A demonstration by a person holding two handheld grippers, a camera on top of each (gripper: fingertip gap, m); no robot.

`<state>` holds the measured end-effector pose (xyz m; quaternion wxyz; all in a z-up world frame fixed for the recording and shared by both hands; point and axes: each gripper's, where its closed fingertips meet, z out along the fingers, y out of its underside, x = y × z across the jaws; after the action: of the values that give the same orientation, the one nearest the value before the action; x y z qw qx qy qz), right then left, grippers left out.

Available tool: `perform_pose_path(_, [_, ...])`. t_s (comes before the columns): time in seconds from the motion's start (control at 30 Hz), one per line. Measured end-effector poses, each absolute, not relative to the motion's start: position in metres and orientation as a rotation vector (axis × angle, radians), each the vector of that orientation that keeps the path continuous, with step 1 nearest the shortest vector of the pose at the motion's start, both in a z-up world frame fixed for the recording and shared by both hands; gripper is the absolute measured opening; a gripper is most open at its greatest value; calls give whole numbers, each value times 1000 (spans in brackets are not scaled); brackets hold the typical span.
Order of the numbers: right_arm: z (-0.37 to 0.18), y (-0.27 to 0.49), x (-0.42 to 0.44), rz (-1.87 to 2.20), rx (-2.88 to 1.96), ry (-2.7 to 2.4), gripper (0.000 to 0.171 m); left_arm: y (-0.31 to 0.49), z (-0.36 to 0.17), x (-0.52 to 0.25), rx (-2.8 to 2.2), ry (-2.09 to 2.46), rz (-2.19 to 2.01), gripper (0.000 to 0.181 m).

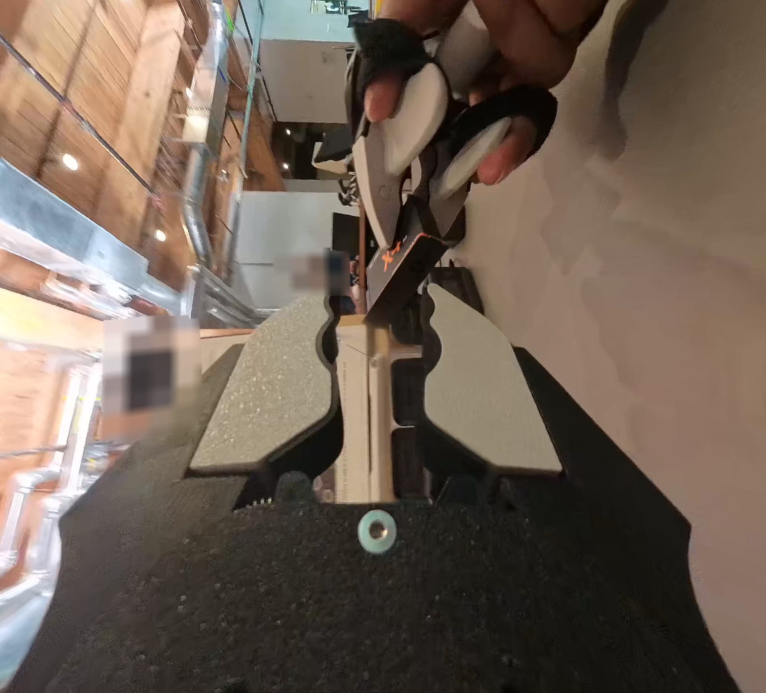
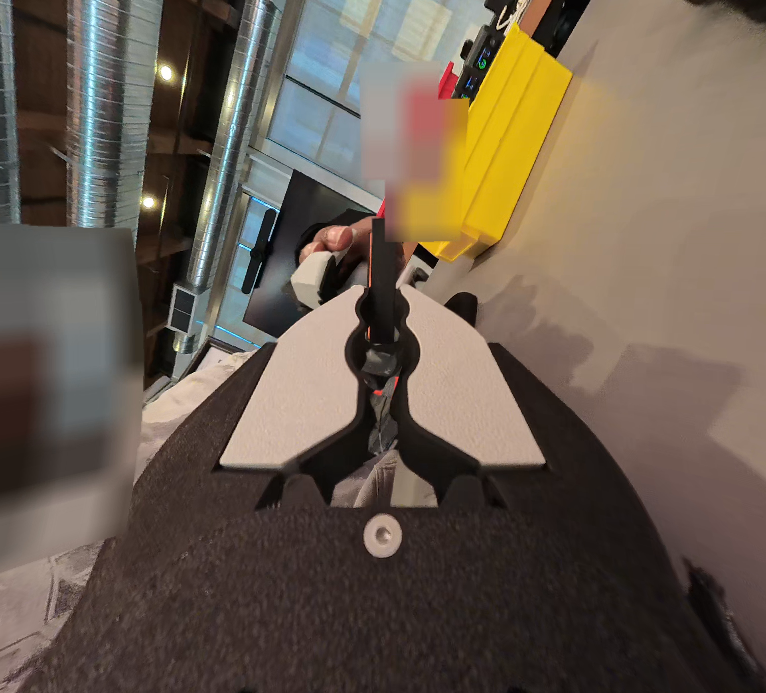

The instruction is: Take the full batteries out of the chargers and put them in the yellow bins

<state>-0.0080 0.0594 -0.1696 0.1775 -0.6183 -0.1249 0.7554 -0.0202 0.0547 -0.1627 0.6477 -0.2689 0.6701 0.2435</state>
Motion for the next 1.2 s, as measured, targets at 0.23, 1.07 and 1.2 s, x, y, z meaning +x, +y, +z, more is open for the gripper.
perform_pose_path(0.23, [-172, 55, -17, 2205, -1780, -314, 10, 60, -175, -17, -496, 1563, 675, 17])
perform_pose_path(1.07, [-196, 26, -29, 707, -1402, -1396, 15, 20, -196, -35, -1660, 1671, -573, 15])
perform_pose_path(1.2, [-181, 21, -27, 915, -1405, -1316, 10, 25, -175, -32, -1609, 1584, -599, 17])
